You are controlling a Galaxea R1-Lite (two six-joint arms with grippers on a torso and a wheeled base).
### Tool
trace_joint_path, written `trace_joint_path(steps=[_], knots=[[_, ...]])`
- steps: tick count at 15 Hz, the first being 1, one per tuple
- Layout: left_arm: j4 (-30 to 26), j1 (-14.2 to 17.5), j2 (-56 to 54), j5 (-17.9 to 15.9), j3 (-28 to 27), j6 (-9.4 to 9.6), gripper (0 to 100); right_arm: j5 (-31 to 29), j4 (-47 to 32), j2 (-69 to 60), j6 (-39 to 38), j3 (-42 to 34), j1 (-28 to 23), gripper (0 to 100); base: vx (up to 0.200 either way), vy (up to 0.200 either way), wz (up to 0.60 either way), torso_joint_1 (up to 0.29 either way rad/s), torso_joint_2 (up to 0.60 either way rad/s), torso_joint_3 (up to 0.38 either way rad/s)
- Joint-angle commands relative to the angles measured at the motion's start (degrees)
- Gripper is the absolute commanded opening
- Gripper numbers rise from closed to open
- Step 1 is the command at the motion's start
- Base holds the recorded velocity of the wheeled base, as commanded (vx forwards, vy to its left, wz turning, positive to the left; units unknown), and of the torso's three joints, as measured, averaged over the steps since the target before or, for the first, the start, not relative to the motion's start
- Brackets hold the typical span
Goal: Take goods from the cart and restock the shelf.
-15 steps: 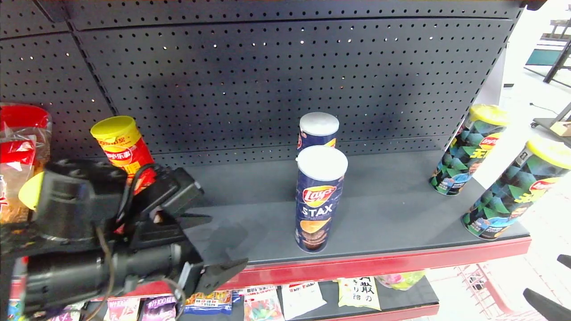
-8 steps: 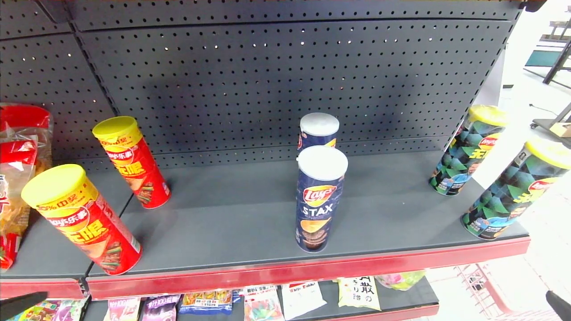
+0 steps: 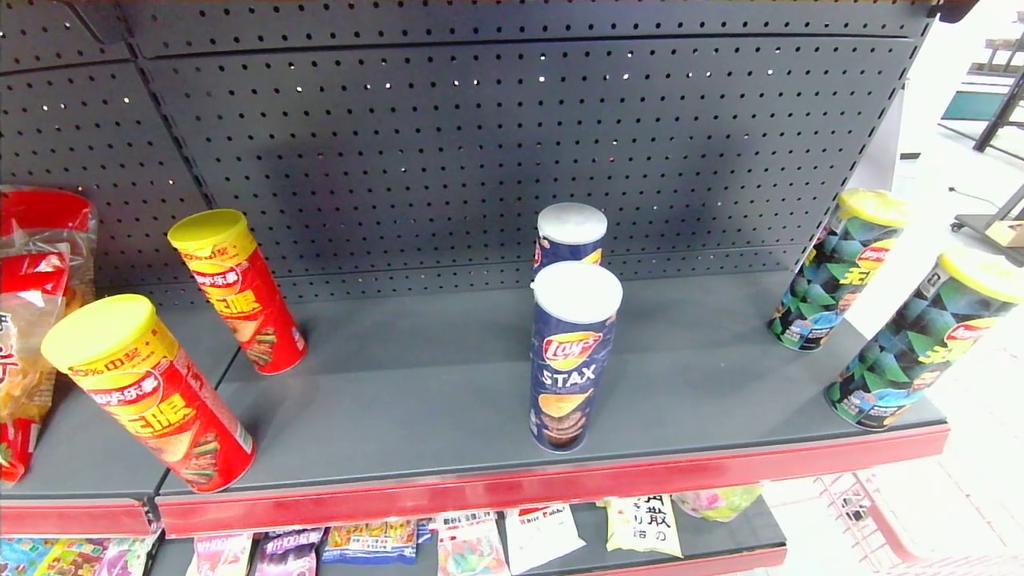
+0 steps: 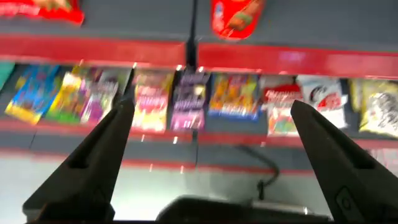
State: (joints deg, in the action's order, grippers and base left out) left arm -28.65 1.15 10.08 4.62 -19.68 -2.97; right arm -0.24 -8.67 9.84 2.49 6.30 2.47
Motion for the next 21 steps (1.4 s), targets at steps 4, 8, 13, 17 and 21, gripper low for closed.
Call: trace_joint_path(steps=[4,8,13,17,21], knots=[[31.02,-0.88,-10.08,-1.1,19.32,0.78,100,0.51,3.83,-9.66,-0.73,-2.7,-2.3,100,0.0,0.0,0.0,0.0,0.0,0.0],[30.41,-0.88,-10.08,-1.9,19.68,1.83,100,-6.17,8.4,-9.75,-0.2,-4.54,-2.3,100,0.0,0.0,0.0,0.0,0.0,0.0],[28.56,-0.88,-10.08,-3.48,19.59,1.92,100,1.47,8.84,-9.66,-0.29,-6.21,-2.39,100,0.0,0.0,0.0,0.0,0.0,0.0],[28.47,-0.88,-10.08,-3.57,19.59,2.62,100,2.44,8.84,-9.66,-2.22,-6.3,-2.3,100,0.0,0.0,0.0,0.0,0.0,0.0],[28.47,-0.88,-10.08,-3.57,19.59,2.62,100,2.27,8.84,-9.66,-2.49,-6.3,-2.39,100,0.0,0.0,0.0,0.0,0.0,0.0]])
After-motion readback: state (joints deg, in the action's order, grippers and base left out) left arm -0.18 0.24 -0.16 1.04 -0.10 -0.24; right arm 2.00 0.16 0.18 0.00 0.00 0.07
